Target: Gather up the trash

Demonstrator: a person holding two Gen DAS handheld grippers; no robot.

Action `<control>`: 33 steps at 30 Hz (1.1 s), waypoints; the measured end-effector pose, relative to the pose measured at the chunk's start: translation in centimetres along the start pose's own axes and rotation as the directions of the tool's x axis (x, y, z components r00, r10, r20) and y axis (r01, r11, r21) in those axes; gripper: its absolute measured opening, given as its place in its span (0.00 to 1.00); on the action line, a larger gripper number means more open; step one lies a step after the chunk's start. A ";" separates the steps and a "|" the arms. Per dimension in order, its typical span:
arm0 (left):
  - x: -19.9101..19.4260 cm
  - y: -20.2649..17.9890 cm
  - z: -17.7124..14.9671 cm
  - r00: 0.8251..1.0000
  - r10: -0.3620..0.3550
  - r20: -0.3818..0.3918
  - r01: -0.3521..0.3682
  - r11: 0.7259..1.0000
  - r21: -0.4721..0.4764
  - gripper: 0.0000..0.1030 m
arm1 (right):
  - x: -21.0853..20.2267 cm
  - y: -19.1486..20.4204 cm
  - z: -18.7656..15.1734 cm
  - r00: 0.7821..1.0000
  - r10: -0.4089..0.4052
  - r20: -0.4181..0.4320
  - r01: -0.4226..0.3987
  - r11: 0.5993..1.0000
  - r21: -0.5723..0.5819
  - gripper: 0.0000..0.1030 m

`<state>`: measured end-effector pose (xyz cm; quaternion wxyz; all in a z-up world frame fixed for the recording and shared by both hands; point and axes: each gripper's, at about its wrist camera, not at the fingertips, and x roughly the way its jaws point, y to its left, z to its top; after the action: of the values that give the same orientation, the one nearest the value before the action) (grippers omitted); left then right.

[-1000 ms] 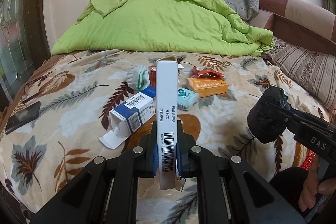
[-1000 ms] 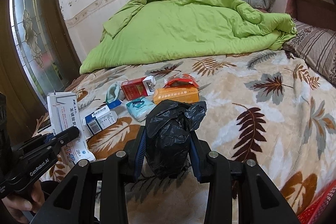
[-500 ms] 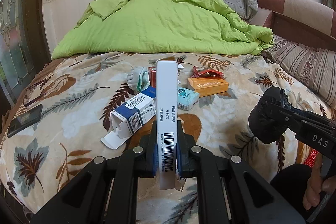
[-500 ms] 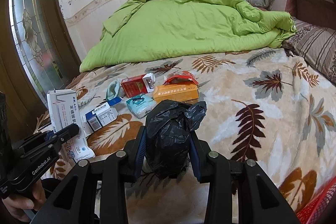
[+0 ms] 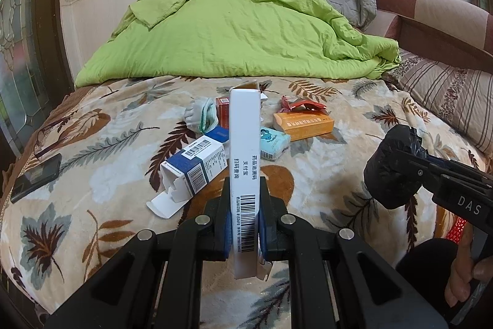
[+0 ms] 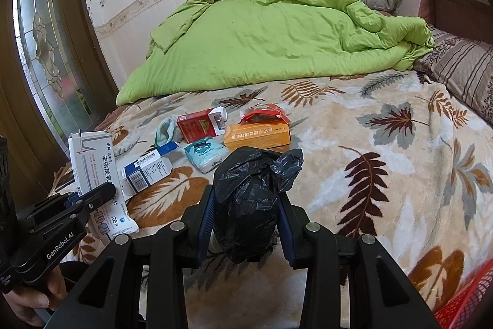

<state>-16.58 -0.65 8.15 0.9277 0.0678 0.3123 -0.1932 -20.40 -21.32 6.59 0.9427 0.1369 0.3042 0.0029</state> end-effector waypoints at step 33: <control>0.0 -0.7 -0.2 1.000 -0.002 -0.002 0.003 1.000 0.011 0.12 | -1.5 1.5 -0.5 0.998 0.053 -0.020 -0.053 0.998 -0.028 0.39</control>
<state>-17.01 -1.26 8.00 0.9267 0.0728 0.3123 -0.1960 -21.84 -19.86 7.43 0.9411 0.1314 0.3096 0.0337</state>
